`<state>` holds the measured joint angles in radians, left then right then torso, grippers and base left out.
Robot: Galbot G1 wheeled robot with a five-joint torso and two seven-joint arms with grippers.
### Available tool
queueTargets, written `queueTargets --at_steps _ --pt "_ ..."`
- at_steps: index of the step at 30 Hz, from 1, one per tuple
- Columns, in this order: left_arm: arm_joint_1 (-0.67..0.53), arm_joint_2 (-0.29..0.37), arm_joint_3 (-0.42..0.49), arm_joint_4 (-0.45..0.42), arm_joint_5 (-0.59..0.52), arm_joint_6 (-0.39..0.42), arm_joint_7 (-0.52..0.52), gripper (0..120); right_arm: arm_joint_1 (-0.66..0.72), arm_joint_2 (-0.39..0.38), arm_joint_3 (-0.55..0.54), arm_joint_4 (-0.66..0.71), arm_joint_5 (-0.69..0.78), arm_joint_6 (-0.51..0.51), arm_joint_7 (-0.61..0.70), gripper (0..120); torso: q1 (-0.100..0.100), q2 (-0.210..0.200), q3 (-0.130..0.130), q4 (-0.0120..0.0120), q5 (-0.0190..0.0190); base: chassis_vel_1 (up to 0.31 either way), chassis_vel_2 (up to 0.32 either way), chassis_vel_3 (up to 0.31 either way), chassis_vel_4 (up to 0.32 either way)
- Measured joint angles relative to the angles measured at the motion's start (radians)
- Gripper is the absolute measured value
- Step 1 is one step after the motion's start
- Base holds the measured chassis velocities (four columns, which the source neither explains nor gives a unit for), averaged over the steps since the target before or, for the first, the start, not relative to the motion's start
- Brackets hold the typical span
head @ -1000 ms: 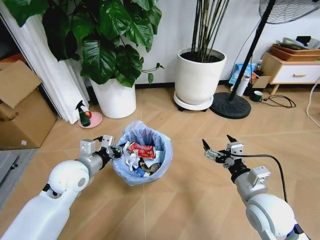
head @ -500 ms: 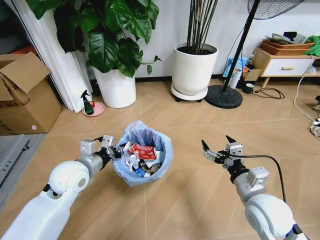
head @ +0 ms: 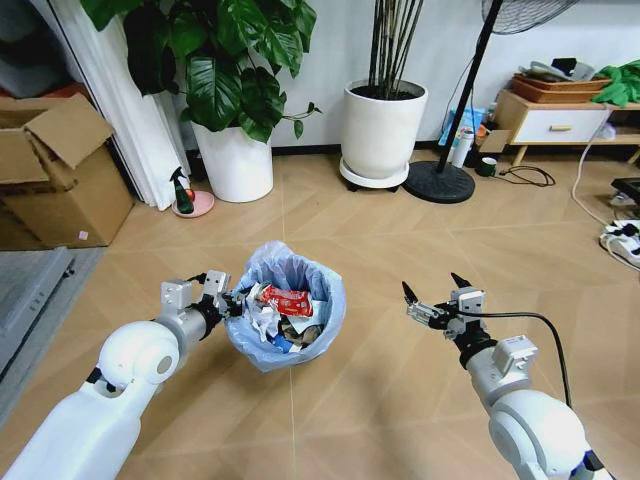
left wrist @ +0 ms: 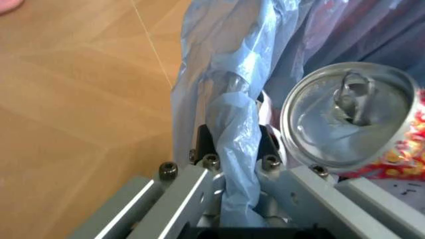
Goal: Pick up the trash bin and place the garbage on the floor into it.
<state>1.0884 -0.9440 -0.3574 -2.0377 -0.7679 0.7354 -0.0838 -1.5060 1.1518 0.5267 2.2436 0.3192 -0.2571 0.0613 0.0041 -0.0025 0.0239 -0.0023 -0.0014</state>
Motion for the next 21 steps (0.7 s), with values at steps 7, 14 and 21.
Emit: queueTargets --at_steps 7,14,21 --pt "0.004 -0.005 0.002 -0.002 0.002 0.0 -0.004 0 -0.001 -0.001 0.001 -0.002 0.0 0.003 -0.001 100 0.0 0.0 0.0 0.0002 0.0012 0.283 -0.284 -0.28 0.27" --pt "0.004 -0.006 0.0 -0.002 0.002 0.0 -0.005 0 -0.002 -0.007 0.002 -0.002 0.002 0.003 -0.001 100 0.0 0.0 0.0 0.0001 0.001 0.256 -0.261 -0.267 0.263" --pt "0.006 -0.013 -0.002 0.0 0.005 0.0 -0.005 0 -0.008 -0.007 -0.001 -0.003 0.001 0.003 -0.001 100 0.0 0.0 0.0 0.0001 0.0005 0.278 -0.276 -0.272 0.274"
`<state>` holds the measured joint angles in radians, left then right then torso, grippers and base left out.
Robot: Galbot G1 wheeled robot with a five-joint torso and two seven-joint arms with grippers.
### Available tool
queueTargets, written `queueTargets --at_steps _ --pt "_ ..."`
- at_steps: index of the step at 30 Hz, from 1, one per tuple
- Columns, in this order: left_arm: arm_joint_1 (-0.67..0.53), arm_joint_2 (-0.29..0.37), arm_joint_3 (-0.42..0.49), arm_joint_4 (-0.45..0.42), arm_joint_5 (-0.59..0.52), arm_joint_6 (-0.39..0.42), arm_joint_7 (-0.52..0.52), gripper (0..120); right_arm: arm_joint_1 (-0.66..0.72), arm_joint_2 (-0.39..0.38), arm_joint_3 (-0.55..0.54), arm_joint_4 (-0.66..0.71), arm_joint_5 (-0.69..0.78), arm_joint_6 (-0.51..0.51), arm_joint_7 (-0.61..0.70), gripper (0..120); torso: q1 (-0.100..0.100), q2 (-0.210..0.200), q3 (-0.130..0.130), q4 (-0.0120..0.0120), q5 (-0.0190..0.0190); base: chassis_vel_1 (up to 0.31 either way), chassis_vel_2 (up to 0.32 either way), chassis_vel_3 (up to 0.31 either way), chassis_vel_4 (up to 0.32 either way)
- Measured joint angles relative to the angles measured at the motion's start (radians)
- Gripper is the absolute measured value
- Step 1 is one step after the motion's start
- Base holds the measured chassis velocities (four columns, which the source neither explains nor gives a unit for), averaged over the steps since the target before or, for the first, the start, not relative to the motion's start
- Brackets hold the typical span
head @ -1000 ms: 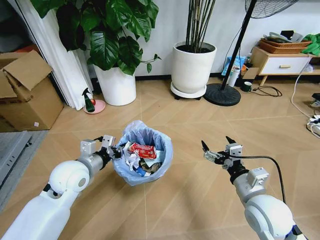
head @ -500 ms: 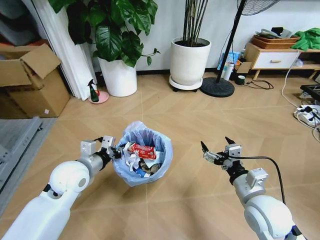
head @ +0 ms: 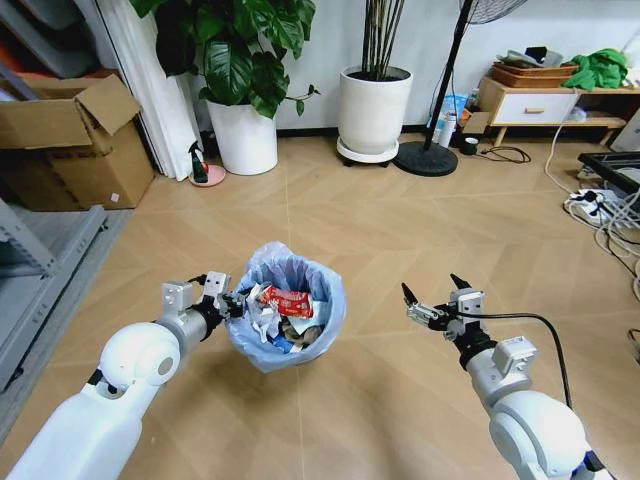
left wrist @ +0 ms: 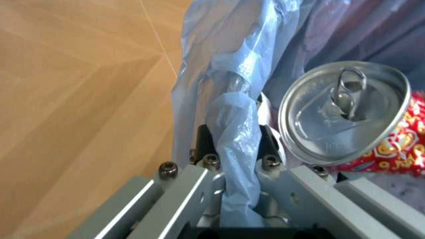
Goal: Pick up the trash bin and place the garbage on the floor into it.
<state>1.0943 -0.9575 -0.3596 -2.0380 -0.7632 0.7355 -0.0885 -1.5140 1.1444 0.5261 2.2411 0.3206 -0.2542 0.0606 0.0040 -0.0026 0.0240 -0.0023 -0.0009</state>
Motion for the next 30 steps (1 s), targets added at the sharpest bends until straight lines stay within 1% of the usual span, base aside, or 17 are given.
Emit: queueTargets --at_steps 4,5,7,9,11,12,13,14,15,19,21,25,30 --pt "0.0 -0.007 0.0 0.0 0.003 0.0 0.0 0 -0.007 -0.001 0.001 0.001 -0.001 0.002 0.0 100 0.0 0.0 0.0 -0.0001 0.0004 0.272 -0.263 -0.278 0.279" --pt "0.0 -0.01 0.0 0.001 0.004 0.0 0.0 0 -0.009 -0.002 0.001 0.0 0.001 0.01 0.0 100 0.0 0.0 0.0 0.0001 -0.0005 0.274 -0.249 -0.269 0.252" --pt "0.0 -0.012 0.0 0.001 0.005 0.0 0.0 0 -0.011 -0.003 0.001 0.0 0.003 0.018 0.0 100 0.0 0.0 0.0 0.0 -0.0006 0.248 -0.245 -0.269 0.252" --pt "-0.001 -0.016 0.0 0.001 0.006 0.0 -0.001 0 -0.015 -0.008 0.002 -0.002 0.01 0.024 0.0 100 0.0 0.0 0.0 0.0001 0.0008 0.183 -0.193 -0.181 0.178" --pt "-0.001 -0.019 0.0 0.001 0.008 0.0 -0.001 0 -0.019 -0.014 0.004 -0.002 0.017 0.026 0.001 100 0.0 0.0 0.0 0.0001 0.0006 0.114 -0.131 -0.153 0.144" --pt "-0.001 -0.023 0.0 0.001 0.01 0.0 -0.001 0 -0.024 -0.02 0.006 -0.002 0.022 0.028 0.002 100 0.0 0.0 0.0 0.0002 -0.0003 0.085 -0.069 -0.055 0.05" --pt "-0.001 -0.025 -0.001 0.001 0.011 0.0 -0.001 0 -0.029 -0.026 0.009 -0.002 0.025 0.028 0.003 100 0.0 0.0 0.0 0.0 -0.0005 0.006 -0.049 -0.055 -0.015" --pt "-0.001 -0.025 -0.001 0.001 0.011 0.0 -0.001 0 -0.029 -0.026 0.009 -0.002 0.025 0.028 0.003 100 0.0 0.0 0.0 0.0 -0.0005 0.006 -0.049 -0.055 -0.015" --pt "-0.001 -0.029 -0.001 0.001 0.013 0.0 -0.001 0 -0.035 -0.032 0.013 -0.002 0.03 0.029 0.004 100 0.0 0.0 0.0 -0.0001 0.0004 -0.057 0.017 0.018 -0.015" --pt "0.001 -0.048 -0.005 0.003 0.028 0.0 0.002 0 -0.063 -0.053 0.031 -0.001 0.044 0.04 0.013 100 0.0 0.0 0.0 -0.0001 0.0 -0.059 0.055 0.078 -0.046" --pt "0.004 -0.059 -0.009 0.004 0.038 0.0 0.006 0 -0.089 -0.062 0.058 0.001 0.056 0.052 0.019 100 0.0 0.0 0.0 0.0001 0.0001 -0.036 0.056 0.077 -0.035" --pt "0.004 -0.063 -0.011 0.004 0.042 0.0 0.011 0 -0.107 -0.051 0.091 0.007 0.066 0.051 0.023 100 0.0 0.0 0.0 0.0 0.0002 0.0 0.0 0.0 0.0" --pt "0.004 -0.063 -0.003 0.004 0.044 0.0 0.014 0 -0.114 -0.028 0.098 0.007 0.062 0.048 0.02 100 0.0 0.0 0.0 -0.0001 0.0001 0.0 0.0 0.0 0.0"
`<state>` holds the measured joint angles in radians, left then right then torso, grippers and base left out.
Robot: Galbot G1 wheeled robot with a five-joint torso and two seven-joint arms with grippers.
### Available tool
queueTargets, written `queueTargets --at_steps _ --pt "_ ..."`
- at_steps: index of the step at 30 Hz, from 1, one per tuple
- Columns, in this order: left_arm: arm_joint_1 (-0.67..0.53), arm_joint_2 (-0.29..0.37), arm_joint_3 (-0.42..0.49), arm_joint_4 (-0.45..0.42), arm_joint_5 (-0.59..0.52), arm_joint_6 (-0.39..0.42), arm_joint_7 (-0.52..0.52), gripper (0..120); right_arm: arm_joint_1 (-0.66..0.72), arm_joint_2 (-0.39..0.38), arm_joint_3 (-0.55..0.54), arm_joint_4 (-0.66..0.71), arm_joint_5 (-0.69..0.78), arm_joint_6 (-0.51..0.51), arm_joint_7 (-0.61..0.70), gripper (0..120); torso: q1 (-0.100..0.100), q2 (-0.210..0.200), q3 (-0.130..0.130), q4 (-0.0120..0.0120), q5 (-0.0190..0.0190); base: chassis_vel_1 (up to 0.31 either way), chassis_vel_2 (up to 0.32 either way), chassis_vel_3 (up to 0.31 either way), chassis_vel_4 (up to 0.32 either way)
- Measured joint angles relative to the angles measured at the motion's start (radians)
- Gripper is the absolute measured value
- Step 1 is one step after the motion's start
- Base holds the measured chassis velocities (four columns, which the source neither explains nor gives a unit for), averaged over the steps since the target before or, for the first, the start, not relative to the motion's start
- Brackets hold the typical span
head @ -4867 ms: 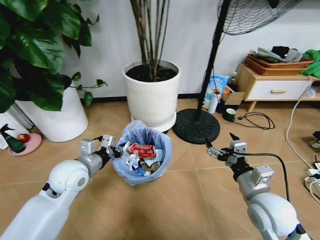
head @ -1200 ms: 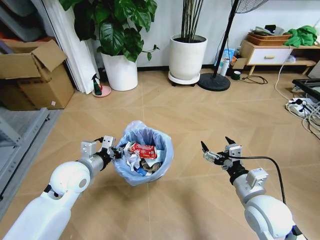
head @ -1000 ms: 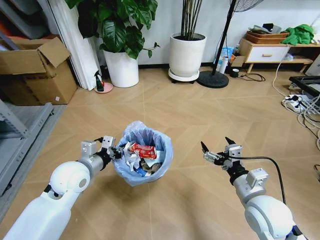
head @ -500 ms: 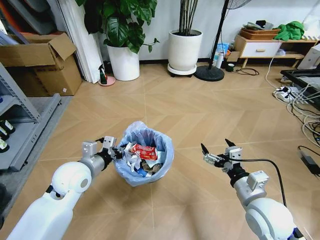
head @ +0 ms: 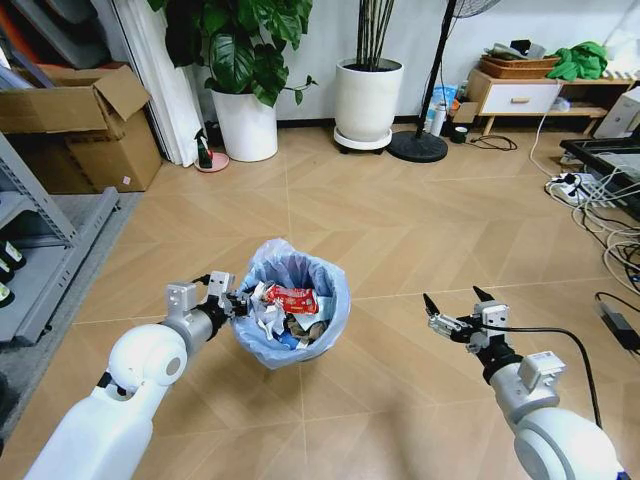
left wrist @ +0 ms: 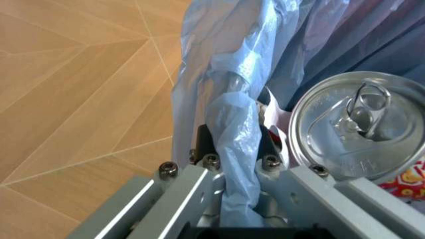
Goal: Pick up the trash bin and place the garbage on the floor into it.
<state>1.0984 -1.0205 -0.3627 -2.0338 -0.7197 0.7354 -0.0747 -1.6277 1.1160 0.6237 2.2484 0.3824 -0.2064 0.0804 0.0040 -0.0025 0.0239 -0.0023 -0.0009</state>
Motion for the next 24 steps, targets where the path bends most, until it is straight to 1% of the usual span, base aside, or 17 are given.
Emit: queueTargets --at_steps 6,24 --pt "0.0 0.001 0.001 0.0 0.0 0.0 0.0 0 0.0 0.011 0.006 0.0 -0.003 0.0 -0.004 100 0.0 0.0 0.0 0.0001 0.0 0.0 0.0 0.0 0.0" --pt "0.004 0.004 -0.003 0.0 0.0 0.0 -0.001 0 0.013 0.014 0.008 -0.002 -0.004 0.0 -0.013 100 0.0 0.0 0.0 0.0002 -0.0001 0.0 0.0 0.0 0.0"
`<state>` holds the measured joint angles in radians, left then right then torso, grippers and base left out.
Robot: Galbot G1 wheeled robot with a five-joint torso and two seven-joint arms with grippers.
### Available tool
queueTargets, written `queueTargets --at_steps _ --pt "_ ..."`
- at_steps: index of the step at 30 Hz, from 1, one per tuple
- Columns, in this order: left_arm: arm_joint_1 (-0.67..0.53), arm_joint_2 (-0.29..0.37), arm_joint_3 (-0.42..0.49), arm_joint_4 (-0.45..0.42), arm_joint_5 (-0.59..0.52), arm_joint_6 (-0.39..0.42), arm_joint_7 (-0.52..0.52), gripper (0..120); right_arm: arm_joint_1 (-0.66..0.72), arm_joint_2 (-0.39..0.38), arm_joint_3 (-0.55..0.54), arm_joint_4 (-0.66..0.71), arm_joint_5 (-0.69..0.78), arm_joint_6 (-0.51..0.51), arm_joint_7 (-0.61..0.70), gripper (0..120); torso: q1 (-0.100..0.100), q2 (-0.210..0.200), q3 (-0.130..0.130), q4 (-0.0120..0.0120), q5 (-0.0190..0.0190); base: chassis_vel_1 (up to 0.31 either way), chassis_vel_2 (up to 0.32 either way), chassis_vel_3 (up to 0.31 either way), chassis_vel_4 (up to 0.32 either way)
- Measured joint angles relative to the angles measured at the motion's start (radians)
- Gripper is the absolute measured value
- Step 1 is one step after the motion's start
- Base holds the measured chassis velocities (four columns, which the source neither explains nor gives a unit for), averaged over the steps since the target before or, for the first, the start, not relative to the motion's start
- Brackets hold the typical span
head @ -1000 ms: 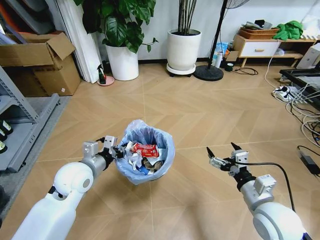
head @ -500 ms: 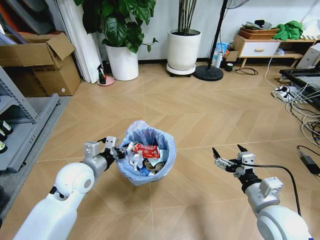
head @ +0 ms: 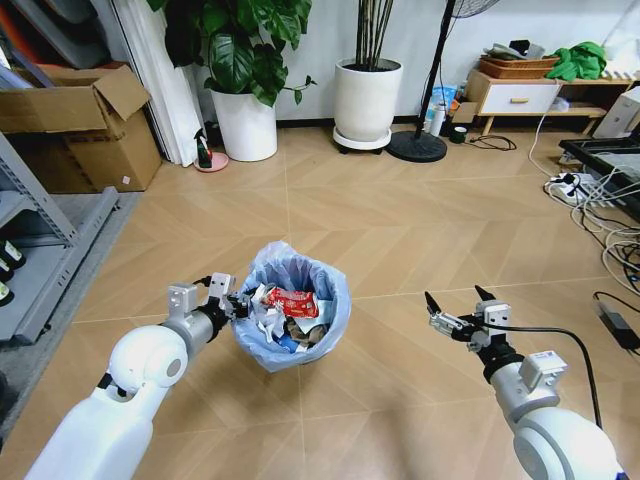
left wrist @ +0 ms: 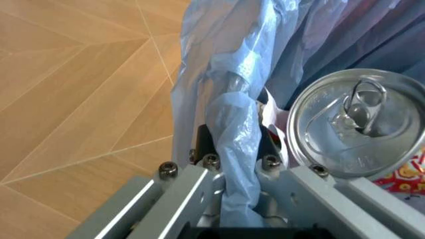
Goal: Pick up the trash bin and place the garbage on the floor into it.
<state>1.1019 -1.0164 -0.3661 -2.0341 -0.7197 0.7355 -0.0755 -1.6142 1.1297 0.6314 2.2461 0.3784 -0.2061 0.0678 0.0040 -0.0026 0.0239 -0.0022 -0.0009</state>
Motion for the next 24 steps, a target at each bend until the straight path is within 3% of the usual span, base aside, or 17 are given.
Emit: queueTargets --at_steps 24 --pt "0.009 0.006 -0.01 -0.001 -0.008 0.0 -0.044 0 0.009 0.008 0.008 -0.014 -0.006 0.014 -0.012 100 0.0 0.0 0.0 -0.0002 0.0001 -0.071 -0.066 0.07 0.067"
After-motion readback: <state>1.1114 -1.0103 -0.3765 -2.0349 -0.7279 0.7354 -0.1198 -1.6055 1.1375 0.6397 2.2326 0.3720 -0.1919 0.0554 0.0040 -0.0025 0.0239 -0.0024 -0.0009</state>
